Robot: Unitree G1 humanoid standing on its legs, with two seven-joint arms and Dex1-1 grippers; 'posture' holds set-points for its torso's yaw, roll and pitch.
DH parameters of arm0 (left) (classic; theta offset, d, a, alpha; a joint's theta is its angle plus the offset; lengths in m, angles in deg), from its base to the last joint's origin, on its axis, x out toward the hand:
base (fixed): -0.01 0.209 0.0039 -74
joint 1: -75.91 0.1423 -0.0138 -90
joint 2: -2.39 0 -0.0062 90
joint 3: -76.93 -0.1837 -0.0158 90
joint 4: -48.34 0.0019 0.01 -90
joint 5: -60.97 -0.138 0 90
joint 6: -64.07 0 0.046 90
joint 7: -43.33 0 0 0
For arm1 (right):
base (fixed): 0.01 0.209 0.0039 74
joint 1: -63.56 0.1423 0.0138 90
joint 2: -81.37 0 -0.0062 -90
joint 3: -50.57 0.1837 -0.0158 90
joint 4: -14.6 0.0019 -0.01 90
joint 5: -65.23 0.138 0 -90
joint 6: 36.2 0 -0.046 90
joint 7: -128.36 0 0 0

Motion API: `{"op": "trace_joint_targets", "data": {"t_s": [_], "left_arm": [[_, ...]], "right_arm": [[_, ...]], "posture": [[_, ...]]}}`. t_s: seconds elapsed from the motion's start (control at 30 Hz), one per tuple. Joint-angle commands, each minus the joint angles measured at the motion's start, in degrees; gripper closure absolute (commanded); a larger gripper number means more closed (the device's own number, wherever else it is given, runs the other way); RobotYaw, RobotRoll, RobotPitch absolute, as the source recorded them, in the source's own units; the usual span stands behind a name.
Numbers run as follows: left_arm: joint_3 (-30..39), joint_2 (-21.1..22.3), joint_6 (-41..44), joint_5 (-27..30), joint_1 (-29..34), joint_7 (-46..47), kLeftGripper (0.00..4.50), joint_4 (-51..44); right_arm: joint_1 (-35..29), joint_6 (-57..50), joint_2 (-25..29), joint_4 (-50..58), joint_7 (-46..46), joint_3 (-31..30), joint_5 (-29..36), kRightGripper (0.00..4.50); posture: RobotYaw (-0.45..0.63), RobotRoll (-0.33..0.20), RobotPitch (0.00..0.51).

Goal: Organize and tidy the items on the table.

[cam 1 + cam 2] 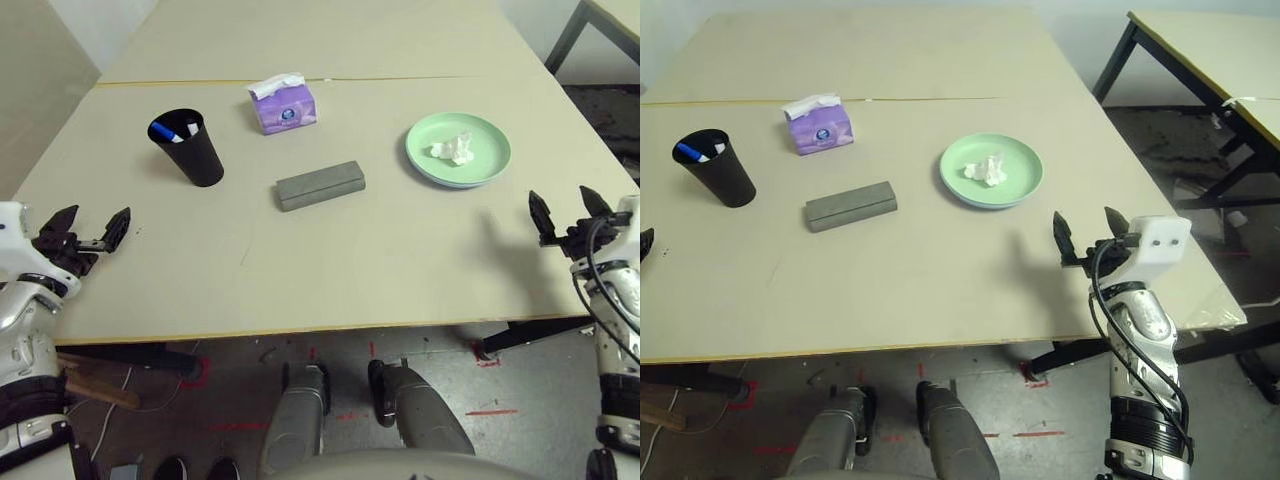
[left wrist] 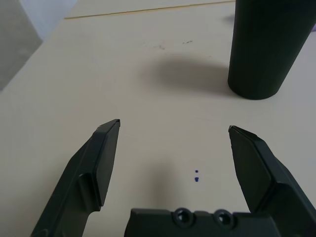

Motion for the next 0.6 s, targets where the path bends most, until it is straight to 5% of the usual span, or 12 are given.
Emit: {"op": "trace_joint_targets", "data": {"t_s": [0.03,0.6], "left_arm": [[-1.00,0.76,-0.14,-0.93,-0.70,-0.71,0.03,1.04],[-0.92,1.07,1.74,-0.22,-1.47,-1.15,0.03,-0.93]], "right_arm": [[-1.04,-1.26,0.00,2.10,-1.10,0.31,-0.01,0.00],[-8.82,-4.48,0.56,10.13,-5.03,4.62,0.81,0.00]], "posture": [[-0.01,0.000,0.237],[-0.02,0.000,0.268]]}}
